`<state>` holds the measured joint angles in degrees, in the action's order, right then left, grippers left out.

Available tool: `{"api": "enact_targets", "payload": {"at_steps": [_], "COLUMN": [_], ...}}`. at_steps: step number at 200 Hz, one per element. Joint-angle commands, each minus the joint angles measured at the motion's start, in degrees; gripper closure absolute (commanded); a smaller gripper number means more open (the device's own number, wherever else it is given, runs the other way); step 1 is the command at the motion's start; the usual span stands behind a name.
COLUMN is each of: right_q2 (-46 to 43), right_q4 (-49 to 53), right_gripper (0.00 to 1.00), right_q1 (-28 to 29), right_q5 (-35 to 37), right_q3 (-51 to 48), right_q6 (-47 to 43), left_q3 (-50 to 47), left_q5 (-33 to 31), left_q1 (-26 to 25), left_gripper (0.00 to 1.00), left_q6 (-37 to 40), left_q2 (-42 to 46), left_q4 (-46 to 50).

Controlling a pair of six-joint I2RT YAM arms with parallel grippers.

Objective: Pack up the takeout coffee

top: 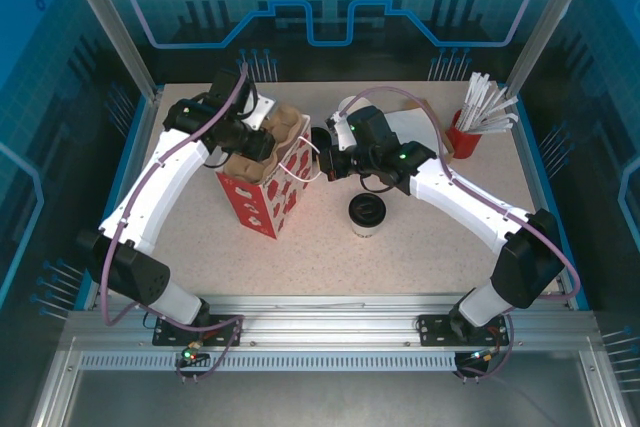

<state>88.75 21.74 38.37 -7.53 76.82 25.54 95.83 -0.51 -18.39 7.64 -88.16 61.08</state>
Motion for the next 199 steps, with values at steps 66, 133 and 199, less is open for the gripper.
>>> {"api": "enact_targets", "payload": {"at_steps": [66, 133, 199], "right_q2": [-1.6, -4.1, 6.9], "right_q4": [-2.2, -4.2, -4.2], "right_gripper": [0.93, 0.58, 0.48], "right_q1": [1.0, -1.1, -5.1], "right_q5": [-0.1, -3.2, -6.0], "right_q3": [0.0, 3.6, 15.0], "right_q6": [0.5, -2.8, -3.5], "left_q3": [-1.3, -1.1, -1.2], "left_q5": [-2.2, -0.7, -0.6], "left_q1": [-0.8, -0.8, -0.8], "left_gripper": [0.68, 0.68, 0.69], "left_q6": [0.8, 0.4, 0.2], "left_q2": [1.1, 2.0, 2.0], "left_q4": [3.6, 2.0, 1.4]}}
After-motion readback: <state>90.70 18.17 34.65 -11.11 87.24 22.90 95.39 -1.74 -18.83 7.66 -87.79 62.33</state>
